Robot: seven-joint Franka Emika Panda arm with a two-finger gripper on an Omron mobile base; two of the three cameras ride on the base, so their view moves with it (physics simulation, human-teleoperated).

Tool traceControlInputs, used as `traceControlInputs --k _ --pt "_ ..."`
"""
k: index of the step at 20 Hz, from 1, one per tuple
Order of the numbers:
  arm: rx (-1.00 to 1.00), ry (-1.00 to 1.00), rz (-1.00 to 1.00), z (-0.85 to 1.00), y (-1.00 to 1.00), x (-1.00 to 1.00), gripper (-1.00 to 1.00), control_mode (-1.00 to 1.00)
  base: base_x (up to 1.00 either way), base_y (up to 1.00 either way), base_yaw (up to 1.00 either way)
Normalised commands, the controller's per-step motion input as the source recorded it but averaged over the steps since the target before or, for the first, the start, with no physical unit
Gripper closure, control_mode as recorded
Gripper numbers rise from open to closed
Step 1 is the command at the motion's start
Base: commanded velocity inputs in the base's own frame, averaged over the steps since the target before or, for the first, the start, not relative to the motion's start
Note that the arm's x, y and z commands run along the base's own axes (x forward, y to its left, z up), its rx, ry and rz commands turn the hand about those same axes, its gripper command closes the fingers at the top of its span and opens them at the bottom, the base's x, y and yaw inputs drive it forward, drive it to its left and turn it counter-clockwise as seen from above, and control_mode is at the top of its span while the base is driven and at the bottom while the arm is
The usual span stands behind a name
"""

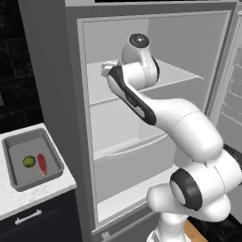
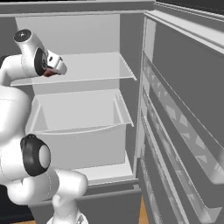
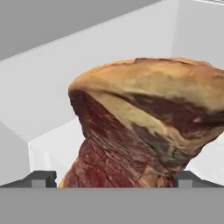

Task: Place one lime and one steak in each tupperware on the nearby counter, to pack two identical lunches.

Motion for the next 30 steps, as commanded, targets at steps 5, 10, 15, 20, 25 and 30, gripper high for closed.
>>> traceControlInputs --k 5,10,15,20,25,30 --pt "0.0 0.0 0.05 -0.09 0.0 0.1 -1.0 -1.0 0.0 0.0 0.0" --pt "0.0 0.0 0.01 -0.16 0.1 0.0 1.0 -1.0 0.0 0.0 0.0" --pt "0.0 0.03 0.0 -0.08 0.05 0.0 1.0 -1.0 0.0 0.0 0.0" --pt "0.0 0.0 0.0 -0.04 0.03 -0.37 1.0 -1.0 0.0 0.0 0.0" --pt "0.0 -0.24 0.0 0.0 0.0 -0.99 1.0 -1.0 0.0 0.0 0.0" --pt "0.0 -0.08 0.06 0.0 -0.17 -1.0 1.0 -1.0 0.0 0.0 0.0"
